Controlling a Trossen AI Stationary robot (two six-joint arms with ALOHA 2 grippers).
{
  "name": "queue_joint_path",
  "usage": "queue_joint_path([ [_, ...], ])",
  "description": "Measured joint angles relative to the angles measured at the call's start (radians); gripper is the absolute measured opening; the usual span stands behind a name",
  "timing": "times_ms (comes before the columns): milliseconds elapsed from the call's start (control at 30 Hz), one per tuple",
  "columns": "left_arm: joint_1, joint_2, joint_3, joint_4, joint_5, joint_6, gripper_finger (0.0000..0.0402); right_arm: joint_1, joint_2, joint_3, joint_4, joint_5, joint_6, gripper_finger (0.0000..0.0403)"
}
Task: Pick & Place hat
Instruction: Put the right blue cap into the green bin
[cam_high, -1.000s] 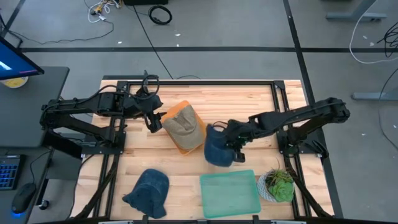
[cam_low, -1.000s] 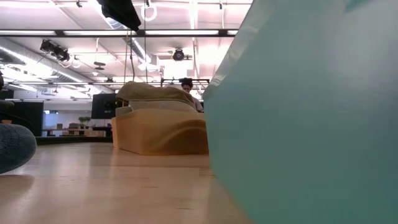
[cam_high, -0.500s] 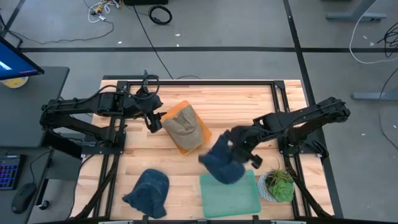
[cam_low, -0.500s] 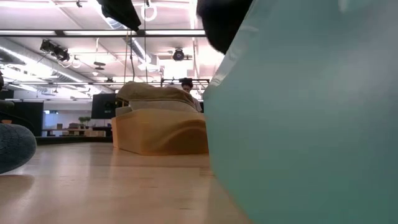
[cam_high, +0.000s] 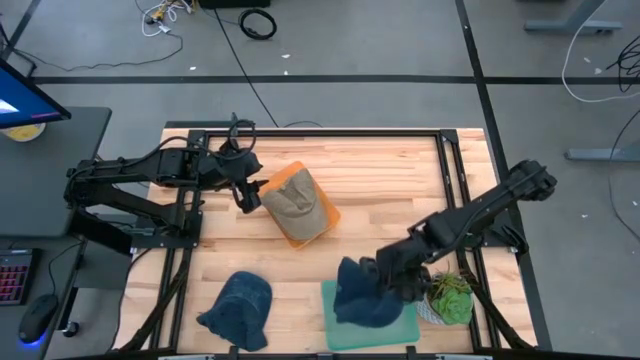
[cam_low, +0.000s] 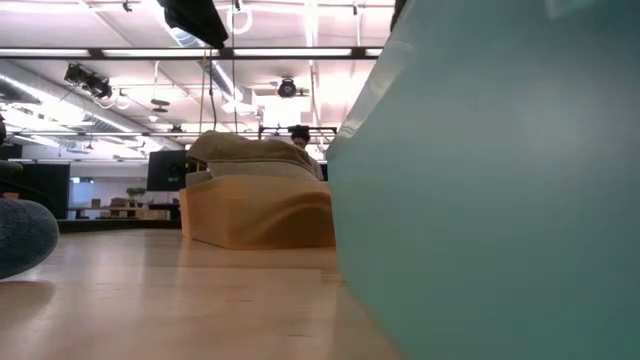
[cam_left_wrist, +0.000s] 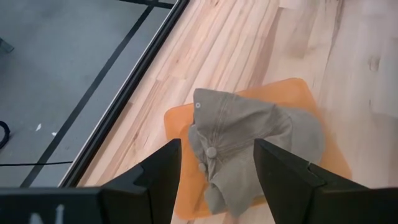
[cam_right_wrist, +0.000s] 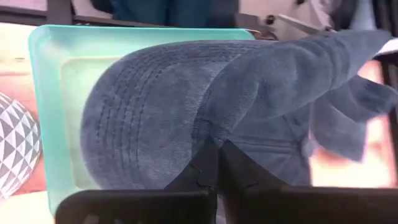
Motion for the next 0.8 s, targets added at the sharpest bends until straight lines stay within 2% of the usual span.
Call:
queue_joint_path([
  [267, 0.000, 0.000, 0.000, 0.026, 0.000, -0.008, 0.0206, 0.083, 0.098, 0.000, 0.025, 0.052, -0.029, 0.0002],
  [500, 0.000, 0.000, 0.000, 0.025, 0.002, -0.053, 0.0206, 0.133, 0.198, 0.000, 0.025, 0.113, 0.022, 0.0002],
  [800, 0.000, 0.000, 0.000, 0.025, 0.002, -0.053, 0.0206, 0.160, 0.283, 0.000, 0.043, 0.142, 0.201, 0.0015],
])
